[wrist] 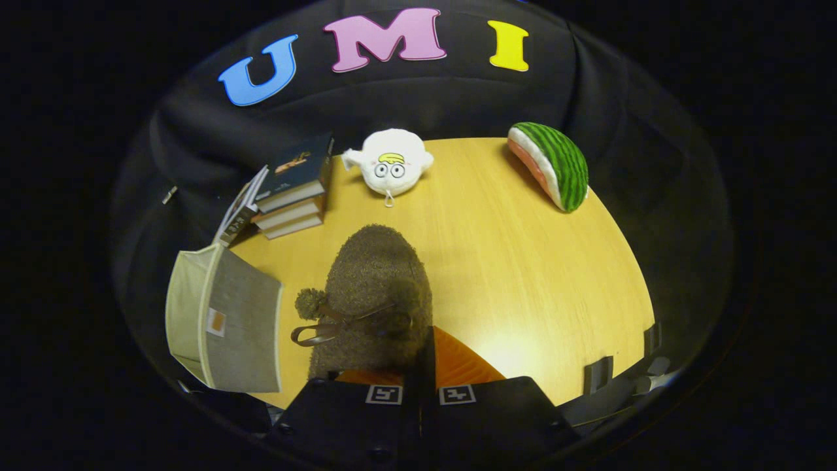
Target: Open the storage box then place both shoes into the box .Put the left shoe in first, then the right shoe, with the right side of both shoes facing outward in a uniform manner.
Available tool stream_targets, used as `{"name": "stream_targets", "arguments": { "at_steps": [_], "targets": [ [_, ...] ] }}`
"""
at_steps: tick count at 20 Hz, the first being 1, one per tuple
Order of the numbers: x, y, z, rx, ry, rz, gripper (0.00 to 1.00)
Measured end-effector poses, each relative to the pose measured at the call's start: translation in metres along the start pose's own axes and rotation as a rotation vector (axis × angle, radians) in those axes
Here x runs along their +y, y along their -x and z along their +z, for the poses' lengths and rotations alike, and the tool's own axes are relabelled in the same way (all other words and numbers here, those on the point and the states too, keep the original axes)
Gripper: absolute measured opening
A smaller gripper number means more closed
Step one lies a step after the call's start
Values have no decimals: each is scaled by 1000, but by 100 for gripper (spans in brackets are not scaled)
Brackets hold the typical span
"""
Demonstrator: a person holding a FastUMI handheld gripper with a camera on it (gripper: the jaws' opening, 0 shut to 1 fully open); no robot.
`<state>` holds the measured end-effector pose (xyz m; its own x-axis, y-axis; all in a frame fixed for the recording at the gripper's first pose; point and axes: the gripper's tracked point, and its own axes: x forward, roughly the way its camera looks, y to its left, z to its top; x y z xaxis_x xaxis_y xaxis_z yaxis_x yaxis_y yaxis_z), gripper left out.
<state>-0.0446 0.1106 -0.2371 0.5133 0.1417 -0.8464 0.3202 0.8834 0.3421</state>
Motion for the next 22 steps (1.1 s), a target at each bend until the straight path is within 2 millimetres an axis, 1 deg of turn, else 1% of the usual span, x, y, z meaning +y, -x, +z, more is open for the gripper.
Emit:
{"name": "stream_targets", "arguments": {
  "at_steps": [2, 4, 5, 7, 9, 10, 12, 14, 17, 19, 21, 22],
  "targets": [
    [45, 10, 11, 7, -16, 72, 6],
    [92, 19, 19, 19, -22, 146, 6],
    [114, 22, 20, 28, -22, 176, 6],
    [152, 27, 18, 53, -26, 213, 6],
    [185, 27, 13, 82, -39, 232, 6],
    [194, 23, 17, 93, -46, 237, 6],
    [222, 18, 8, 118, -54, 242, 6],
    [240, 9, -2, 144, -56, 225, 6],
    [254, -4, -21, 191, -55, 198, 6],
    [257, -12, -29, 203, -38, 177, 6],
    [255, -20, -34, 202, -17, 149, 6],
    [258, -27, -43, 206, -8, 131, 6]
  ]
}}
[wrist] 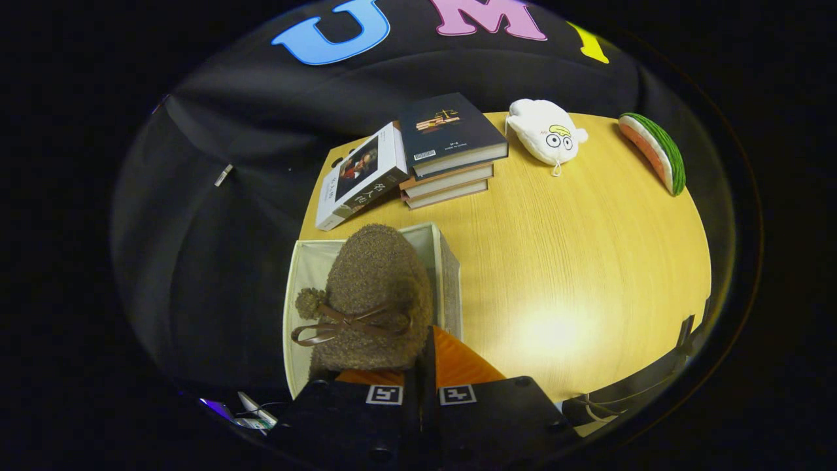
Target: Open the storage box then place both shoes into the box .Put the left shoe in first, then the right shoe, with the right side of both shoes facing outward in a uniform manner.
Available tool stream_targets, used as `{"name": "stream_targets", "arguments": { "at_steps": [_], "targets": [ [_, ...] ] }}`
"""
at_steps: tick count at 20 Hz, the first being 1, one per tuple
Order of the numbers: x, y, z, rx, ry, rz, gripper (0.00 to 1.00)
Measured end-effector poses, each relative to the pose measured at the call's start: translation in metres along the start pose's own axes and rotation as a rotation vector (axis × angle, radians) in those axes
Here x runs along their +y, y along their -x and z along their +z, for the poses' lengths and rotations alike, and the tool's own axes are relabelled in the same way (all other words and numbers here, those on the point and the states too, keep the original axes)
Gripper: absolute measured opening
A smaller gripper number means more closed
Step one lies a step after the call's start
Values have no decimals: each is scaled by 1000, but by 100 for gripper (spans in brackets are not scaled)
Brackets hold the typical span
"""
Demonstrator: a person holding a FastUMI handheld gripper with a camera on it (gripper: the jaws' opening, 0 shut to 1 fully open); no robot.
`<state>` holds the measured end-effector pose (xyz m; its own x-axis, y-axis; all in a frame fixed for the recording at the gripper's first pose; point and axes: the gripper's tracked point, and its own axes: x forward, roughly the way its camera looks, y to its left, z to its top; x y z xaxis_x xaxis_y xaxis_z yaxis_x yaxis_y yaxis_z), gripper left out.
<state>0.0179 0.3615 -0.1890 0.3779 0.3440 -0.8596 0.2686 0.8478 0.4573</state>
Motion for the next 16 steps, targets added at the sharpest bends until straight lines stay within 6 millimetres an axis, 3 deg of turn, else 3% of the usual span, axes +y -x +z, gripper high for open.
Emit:
{"name": "stream_targets", "arguments": {
  "at_steps": [4, 10, 13, 15, 16],
  "targets": [
    [3, 0, 0, -2, -5, 5, 9],
    [16, 7, -12, 25, -33, 65, 29],
    [29, 14, -12, 31, -51, 133, 77],
    [21, 15, -9, 7, -49, 112, 98],
    [19, 16, -8, -1, -47, 108, 98]
  ]
}}
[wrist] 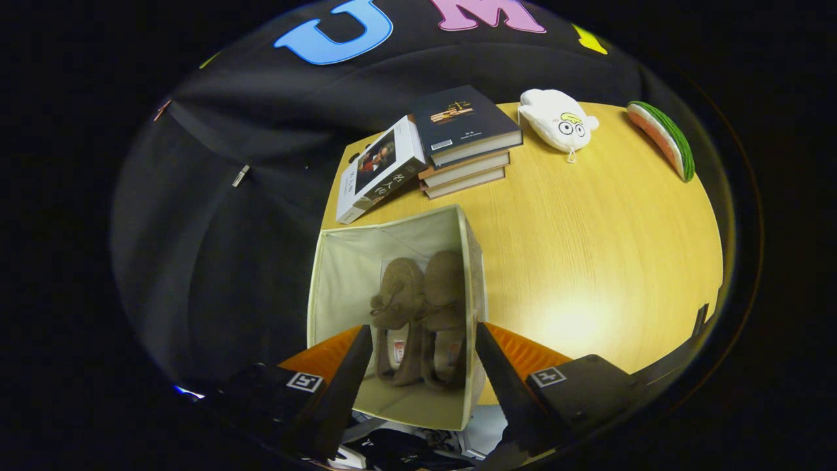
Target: Open the storage box then place both shoes into the box .Put the left shoe in first, then the right shoe, with the right side of both shoes facing outward in a uniform manner.
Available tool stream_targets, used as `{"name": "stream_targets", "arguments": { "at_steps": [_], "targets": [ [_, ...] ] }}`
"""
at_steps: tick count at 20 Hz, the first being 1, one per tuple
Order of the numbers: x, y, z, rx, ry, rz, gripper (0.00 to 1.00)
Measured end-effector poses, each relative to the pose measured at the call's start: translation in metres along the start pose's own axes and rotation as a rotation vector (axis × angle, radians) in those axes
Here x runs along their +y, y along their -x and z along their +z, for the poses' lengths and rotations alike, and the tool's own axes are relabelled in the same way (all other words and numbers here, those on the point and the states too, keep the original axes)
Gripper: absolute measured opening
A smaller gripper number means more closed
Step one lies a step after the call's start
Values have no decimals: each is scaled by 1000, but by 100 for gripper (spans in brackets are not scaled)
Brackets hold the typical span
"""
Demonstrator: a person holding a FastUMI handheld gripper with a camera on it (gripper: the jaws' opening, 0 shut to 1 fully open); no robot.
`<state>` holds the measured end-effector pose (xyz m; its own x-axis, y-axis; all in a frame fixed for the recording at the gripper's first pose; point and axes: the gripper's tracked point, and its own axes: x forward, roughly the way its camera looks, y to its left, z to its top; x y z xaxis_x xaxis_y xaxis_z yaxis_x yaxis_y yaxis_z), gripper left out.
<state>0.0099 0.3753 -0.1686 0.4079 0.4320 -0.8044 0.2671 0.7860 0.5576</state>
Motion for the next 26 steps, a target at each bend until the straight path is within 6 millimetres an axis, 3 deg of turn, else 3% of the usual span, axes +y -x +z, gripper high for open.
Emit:
{"name": "stream_targets", "arguments": {
  "at_steps": [7, 12, 16, 21, 26],
  "targets": [
    [-19, 11, 23, -76, -16, -1, 99],
    [-48, 32, 60, -164, -26, -1, 99],
    [-90, 58, 105, -310, -11, -29, 98],
    [-157, 104, 155, -495, 64, -102, 99],
    [-214, 153, 182, -628, 166, -150, 98]
  ]
}}
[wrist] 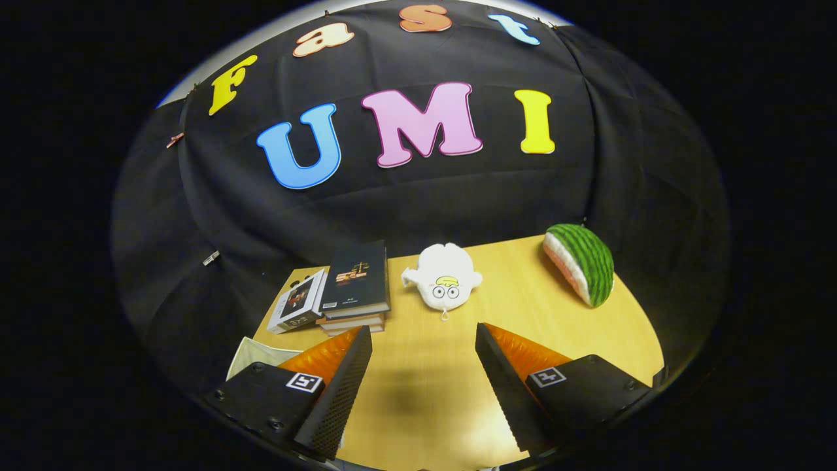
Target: Open the storage box then place both shoes into the box .Put the left shoe in first, then the right shoe, with the right side of both shoes facing outward in a uniform manner.
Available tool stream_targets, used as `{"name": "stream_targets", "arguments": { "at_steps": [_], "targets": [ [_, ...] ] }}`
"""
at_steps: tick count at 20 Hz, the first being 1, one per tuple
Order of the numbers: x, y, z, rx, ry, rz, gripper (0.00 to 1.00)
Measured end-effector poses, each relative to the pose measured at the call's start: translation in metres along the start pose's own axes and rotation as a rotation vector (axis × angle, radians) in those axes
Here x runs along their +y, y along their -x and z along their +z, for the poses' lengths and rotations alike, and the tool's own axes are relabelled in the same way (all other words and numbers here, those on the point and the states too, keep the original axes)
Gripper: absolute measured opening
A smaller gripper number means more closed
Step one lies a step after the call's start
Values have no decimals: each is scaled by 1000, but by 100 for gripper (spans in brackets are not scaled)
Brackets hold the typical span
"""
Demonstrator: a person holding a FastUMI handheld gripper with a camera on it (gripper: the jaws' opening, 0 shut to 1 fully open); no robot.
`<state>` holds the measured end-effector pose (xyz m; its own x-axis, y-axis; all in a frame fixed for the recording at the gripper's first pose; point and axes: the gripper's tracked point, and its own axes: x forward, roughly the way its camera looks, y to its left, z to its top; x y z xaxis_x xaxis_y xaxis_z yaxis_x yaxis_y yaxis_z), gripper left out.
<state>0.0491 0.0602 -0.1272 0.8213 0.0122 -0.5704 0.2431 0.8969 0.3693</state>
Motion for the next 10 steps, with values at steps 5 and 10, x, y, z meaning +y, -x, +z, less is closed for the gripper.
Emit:
{"name": "stream_targets", "arguments": {
  "at_steps": [5, 10],
  "targets": [
    [-47, 22, 29, -103, 76, -13, 98],
    [-70, 51, 54, -214, 85, 2, 98]
  ]
}}
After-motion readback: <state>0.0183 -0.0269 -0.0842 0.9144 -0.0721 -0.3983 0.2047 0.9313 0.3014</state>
